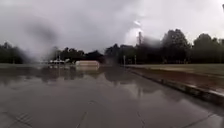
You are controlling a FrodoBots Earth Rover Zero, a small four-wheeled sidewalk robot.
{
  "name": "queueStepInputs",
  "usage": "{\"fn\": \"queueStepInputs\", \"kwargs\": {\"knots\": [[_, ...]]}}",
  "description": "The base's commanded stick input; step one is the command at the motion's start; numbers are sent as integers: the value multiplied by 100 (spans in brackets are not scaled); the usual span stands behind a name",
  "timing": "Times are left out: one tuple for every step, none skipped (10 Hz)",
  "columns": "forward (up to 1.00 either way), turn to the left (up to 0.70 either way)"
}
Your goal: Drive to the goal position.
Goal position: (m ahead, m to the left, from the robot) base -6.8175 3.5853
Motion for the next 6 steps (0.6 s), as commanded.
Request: {"fn": "queueStepInputs", "kwargs": {"knots": [[0, 0], [0, 0], [0, 0], [0, 0], [0, 0], [0, 0]]}}
